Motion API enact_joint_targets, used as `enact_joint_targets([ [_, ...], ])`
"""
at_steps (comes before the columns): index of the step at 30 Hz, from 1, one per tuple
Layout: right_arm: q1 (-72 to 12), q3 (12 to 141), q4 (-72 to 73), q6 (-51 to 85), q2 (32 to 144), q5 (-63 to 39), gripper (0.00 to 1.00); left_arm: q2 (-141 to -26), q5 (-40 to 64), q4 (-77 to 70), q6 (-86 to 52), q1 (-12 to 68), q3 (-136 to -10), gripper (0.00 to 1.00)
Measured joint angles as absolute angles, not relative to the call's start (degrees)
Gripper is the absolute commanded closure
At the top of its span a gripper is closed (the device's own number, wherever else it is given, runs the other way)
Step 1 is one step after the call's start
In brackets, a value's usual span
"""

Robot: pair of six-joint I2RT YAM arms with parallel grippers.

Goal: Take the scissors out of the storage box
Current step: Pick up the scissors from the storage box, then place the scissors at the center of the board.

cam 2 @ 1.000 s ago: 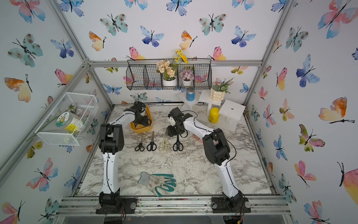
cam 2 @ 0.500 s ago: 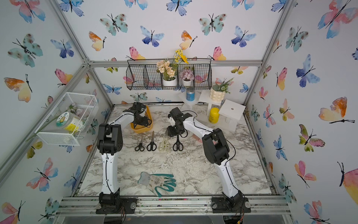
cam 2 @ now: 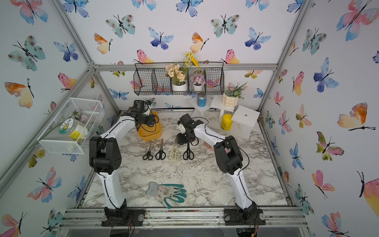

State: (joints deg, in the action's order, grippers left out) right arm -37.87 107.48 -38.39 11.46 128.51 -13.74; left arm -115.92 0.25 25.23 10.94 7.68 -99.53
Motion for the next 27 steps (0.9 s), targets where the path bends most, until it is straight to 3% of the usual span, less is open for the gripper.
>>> enact_joint_targets([
  [19,-38.4,105.2,-36.2,12.4,127.1,-16.5,0.46,-86.6,-10.3,23.5,17.8,7.7,-63.0,1.0],
  [27,-39.5,105.3,-35.8,12.6,124.3,-16.8,0.46,-81.3,-14.9,22.2,22.1,7.0,-51.9,1.0],
])
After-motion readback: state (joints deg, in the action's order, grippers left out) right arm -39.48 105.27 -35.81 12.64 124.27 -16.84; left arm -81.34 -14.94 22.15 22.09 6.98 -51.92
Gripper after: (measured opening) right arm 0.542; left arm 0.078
